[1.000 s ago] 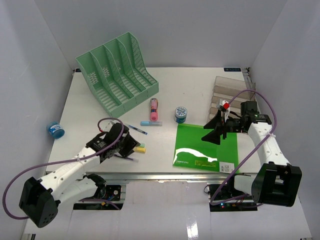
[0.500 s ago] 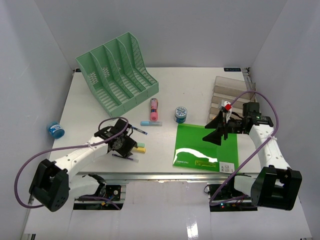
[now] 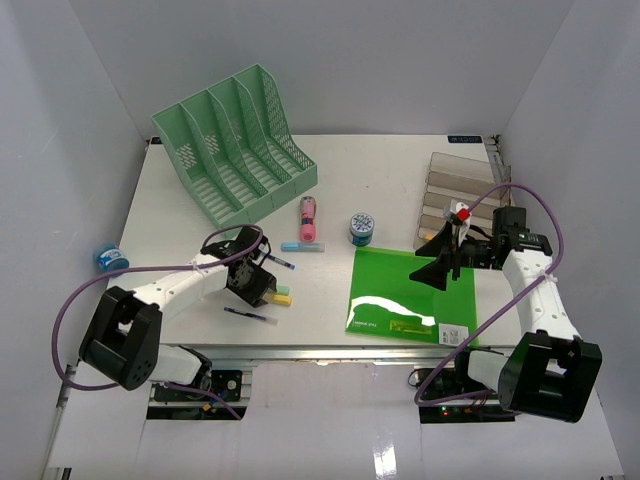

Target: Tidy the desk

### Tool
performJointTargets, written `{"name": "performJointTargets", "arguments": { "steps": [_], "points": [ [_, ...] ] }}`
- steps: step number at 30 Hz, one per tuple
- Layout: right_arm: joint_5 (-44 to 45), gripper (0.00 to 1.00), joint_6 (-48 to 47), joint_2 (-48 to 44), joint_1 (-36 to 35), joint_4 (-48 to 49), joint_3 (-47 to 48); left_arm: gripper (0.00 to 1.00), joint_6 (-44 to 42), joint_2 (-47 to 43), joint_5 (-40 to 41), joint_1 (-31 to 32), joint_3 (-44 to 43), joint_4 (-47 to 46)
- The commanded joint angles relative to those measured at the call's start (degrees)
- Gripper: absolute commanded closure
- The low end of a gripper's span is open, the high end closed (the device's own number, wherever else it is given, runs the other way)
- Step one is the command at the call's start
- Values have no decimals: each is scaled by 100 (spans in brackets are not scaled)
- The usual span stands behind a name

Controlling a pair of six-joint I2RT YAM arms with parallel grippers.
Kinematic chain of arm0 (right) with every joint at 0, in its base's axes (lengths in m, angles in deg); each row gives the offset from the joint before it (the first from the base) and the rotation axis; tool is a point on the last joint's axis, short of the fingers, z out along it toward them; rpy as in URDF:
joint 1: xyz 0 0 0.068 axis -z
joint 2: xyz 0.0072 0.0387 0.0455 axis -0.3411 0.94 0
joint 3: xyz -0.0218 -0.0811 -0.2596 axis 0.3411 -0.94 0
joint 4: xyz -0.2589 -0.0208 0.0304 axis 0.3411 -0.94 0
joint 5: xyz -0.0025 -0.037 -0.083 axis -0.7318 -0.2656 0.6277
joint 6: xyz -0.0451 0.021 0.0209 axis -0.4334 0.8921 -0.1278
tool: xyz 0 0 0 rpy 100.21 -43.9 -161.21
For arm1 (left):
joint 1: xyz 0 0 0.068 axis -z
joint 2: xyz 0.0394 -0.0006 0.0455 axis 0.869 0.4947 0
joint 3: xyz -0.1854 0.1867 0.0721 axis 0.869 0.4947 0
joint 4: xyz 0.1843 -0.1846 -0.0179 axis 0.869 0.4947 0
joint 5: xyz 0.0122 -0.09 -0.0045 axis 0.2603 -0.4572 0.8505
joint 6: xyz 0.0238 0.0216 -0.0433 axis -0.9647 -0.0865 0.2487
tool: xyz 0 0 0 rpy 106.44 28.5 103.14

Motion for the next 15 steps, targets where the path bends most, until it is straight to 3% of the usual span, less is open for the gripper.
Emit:
{"name": "performJointTargets", "arguments": {
  "steps": [1,15],
  "points": [
    [-261,18,-289,49,93,-289,5,52,139,17,-133,-52,-133,61],
    [-296,18,-360,67,146,-352,13,51,-70,491,-176,-208,-198,1]
  ]
}}
